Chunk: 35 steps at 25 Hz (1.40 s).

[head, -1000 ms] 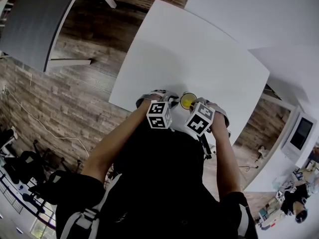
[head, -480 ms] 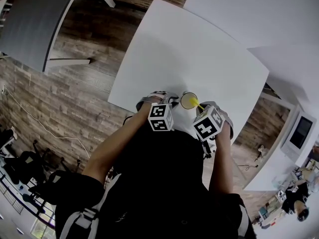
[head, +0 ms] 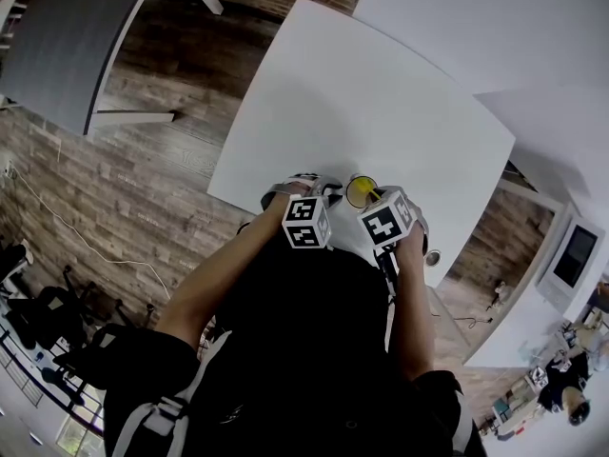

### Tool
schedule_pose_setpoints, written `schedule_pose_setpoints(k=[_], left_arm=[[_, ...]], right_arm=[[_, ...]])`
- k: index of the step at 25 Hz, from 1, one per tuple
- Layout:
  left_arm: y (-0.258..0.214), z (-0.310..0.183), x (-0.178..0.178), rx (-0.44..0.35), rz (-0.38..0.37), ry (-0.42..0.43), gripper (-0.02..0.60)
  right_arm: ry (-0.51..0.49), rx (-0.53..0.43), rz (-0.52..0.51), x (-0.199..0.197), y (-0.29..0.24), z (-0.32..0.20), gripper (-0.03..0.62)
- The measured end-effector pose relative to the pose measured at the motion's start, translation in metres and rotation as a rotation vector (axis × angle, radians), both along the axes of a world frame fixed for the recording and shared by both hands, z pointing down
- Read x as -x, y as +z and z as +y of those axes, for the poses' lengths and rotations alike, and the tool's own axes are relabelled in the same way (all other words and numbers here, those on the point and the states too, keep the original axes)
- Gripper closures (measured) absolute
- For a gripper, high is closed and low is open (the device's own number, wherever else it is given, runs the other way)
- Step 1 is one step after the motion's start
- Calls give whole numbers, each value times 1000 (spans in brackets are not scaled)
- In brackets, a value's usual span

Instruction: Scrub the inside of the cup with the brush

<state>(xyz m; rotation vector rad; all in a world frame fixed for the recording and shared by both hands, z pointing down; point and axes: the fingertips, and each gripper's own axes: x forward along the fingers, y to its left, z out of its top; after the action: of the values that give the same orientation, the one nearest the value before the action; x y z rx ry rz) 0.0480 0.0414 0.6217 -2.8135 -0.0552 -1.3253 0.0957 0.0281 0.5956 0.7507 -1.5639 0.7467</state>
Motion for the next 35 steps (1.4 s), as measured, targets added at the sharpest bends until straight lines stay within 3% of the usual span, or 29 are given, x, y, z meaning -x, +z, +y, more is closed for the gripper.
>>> schedule_pose_setpoints(k=[14, 21, 28, 35], left_arm=[[3, -2, 4, 19, 1, -22, 506], [5, -4, 3, 14, 4, -26, 506], [5, -3, 2, 23, 11, -27, 506], [4, -3, 2, 37, 17, -39, 506]], right_arm=[[-38, -68, 30, 20, 14, -12, 563], [-90, -115, 17, 18, -17, -12, 563], [-22, -171, -94, 28, -55, -20, 563], [36, -176, -122, 27, -34, -23, 563]])
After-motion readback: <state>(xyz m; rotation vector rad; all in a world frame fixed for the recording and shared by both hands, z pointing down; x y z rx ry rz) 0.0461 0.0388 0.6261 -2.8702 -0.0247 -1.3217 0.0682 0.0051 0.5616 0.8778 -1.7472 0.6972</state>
